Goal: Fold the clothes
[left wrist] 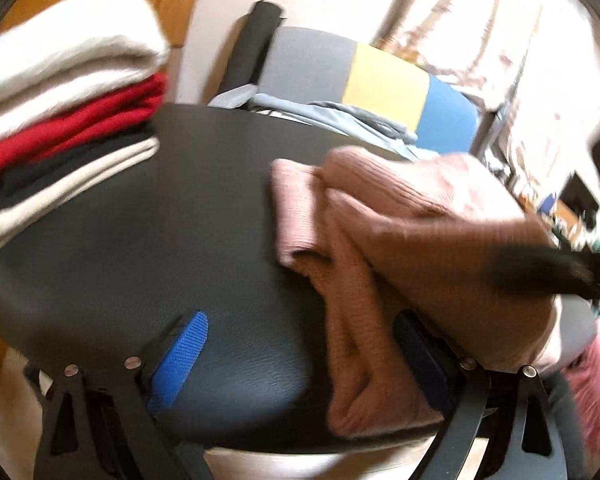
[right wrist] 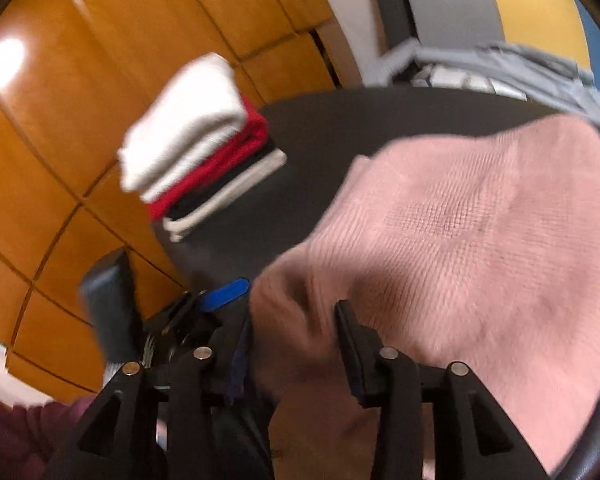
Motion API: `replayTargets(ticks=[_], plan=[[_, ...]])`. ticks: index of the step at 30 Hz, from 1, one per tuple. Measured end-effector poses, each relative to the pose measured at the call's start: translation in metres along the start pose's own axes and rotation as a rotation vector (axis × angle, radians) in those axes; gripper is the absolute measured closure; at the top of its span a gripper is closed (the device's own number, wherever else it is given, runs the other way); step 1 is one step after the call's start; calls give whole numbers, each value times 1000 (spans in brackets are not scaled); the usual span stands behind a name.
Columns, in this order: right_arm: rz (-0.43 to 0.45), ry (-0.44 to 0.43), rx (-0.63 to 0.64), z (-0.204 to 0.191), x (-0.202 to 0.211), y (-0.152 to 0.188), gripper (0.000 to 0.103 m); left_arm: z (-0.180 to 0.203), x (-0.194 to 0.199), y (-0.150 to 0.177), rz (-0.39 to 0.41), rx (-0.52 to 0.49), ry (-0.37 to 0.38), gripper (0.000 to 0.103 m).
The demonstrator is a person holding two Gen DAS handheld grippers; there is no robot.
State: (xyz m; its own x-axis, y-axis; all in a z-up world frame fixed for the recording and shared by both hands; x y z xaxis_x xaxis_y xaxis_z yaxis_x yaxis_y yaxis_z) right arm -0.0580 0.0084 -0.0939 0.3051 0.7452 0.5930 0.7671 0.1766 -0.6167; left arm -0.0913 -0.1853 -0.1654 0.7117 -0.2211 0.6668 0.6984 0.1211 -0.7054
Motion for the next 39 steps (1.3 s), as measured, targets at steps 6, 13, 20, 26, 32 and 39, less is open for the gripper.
replayTargets(ticks=[6, 13, 20, 26, 32, 39], plan=[[67, 69, 8, 6, 41, 29, 61, -32, 19, -17, -56, 302, 143, 9], [15, 47, -60, 24, 58, 72, 61, 38, 57, -47, 9, 82, 249, 8], [17, 179, -59, 51, 47, 78, 68, 92, 13, -37, -97, -121, 134, 43], [167, 381, -81, 73, 88, 59, 98, 71, 32, -53, -132, 138, 279, 92], [121, 315, -101, 69, 85, 74, 95, 45, 30, -9, -189, 42, 203, 97], [44, 190, -150, 57, 69, 96, 75, 24, 26, -10, -156, 315, 266, 79]])
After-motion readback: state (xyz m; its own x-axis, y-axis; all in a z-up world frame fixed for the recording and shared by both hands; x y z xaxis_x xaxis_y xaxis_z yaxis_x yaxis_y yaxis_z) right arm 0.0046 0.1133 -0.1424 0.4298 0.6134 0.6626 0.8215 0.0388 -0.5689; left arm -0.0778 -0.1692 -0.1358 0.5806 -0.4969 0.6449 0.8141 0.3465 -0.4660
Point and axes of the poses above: each gripper's, at about its wrist camera, not at the fingertips, and x roughly against the way its jaws point, z to its right, y to its underside, the point moved 10 cm from there along -x, roughly the way its jaws point, and after that the axes turned 9 degrees about -y, right-handed, at the moved point
